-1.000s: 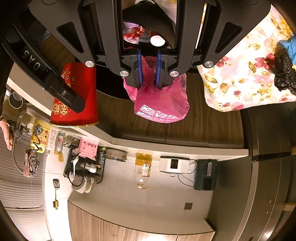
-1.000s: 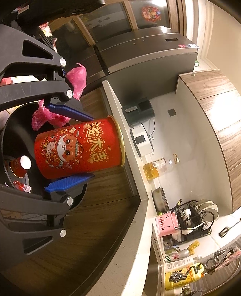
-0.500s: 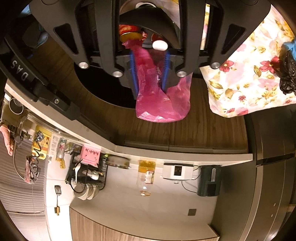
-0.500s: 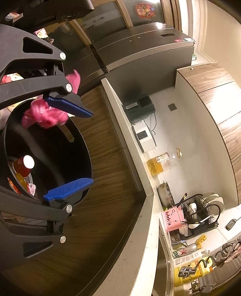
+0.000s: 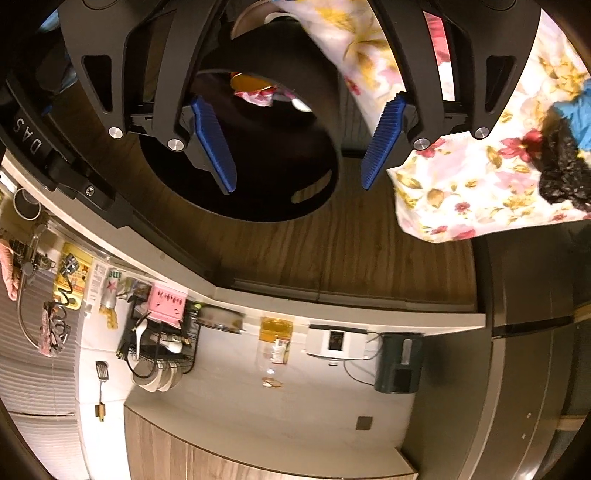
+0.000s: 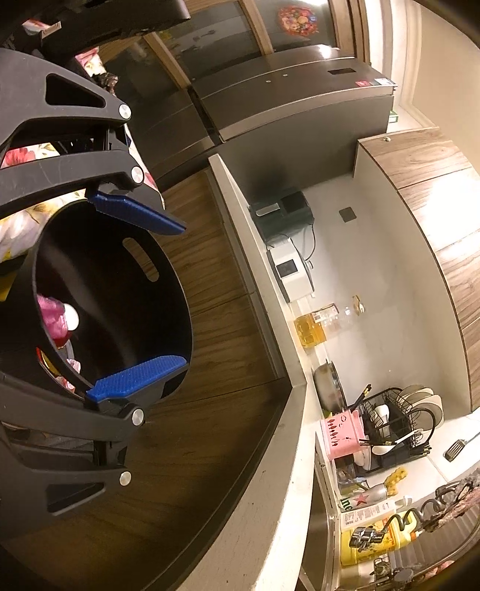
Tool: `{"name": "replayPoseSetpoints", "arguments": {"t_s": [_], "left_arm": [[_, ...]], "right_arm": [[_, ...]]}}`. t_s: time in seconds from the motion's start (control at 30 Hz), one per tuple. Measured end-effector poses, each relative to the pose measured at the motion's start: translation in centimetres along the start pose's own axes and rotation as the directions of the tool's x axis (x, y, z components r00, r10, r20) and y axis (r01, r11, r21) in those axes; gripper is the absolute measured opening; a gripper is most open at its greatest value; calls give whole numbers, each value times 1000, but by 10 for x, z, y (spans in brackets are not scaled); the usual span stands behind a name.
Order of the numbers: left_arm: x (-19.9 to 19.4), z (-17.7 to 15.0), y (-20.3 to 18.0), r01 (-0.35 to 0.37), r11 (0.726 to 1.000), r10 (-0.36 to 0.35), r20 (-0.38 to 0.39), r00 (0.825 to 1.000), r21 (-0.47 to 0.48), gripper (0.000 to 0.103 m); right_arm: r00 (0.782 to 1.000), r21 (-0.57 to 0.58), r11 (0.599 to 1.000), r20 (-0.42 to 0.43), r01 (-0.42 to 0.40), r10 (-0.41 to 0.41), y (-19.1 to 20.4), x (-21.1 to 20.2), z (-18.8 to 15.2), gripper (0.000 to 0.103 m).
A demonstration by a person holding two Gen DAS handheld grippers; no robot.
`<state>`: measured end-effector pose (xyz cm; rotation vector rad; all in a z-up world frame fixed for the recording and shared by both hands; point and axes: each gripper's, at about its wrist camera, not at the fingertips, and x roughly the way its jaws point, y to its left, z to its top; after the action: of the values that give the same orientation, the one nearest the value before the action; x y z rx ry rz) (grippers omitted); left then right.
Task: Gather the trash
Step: 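Move both tools back to the trash pile on the sheet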
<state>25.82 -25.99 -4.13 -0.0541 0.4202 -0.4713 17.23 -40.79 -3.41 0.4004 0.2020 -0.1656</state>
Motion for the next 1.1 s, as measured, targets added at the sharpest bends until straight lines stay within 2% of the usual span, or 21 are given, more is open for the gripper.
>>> {"name": "replayPoseSetpoints", "arguments": {"t_s": [0.17, 0.4, 0.8, 0.97, 1.1], "left_arm": [[-19, -5, 7, -64, 998, 64, 17, 998, 2, 75], [-51, -13, 26, -167, 986, 167, 36, 985, -15, 81], [-106, -33, 74, -315, 946, 319, 46, 947, -77, 82], [-128, -42, 99, -371, 923, 378, 50, 925, -104, 82], [-146, -49, 122, -427, 895, 436, 48, 899, -124, 81]], "right_arm": [[1000, -38, 999, 3, 7, -7, 10, -6, -6, 67], [1000, -78, 997, -19, 0, -1, 26, -14, -18, 68], [997, -114, 992, -54, -57, 51, 63, -31, -42, 69], [994, -129, 988, -73, -89, 81, 81, -34, -55, 69], [988, -142, 981, -92, -133, 121, 102, -34, -67, 69]]}}
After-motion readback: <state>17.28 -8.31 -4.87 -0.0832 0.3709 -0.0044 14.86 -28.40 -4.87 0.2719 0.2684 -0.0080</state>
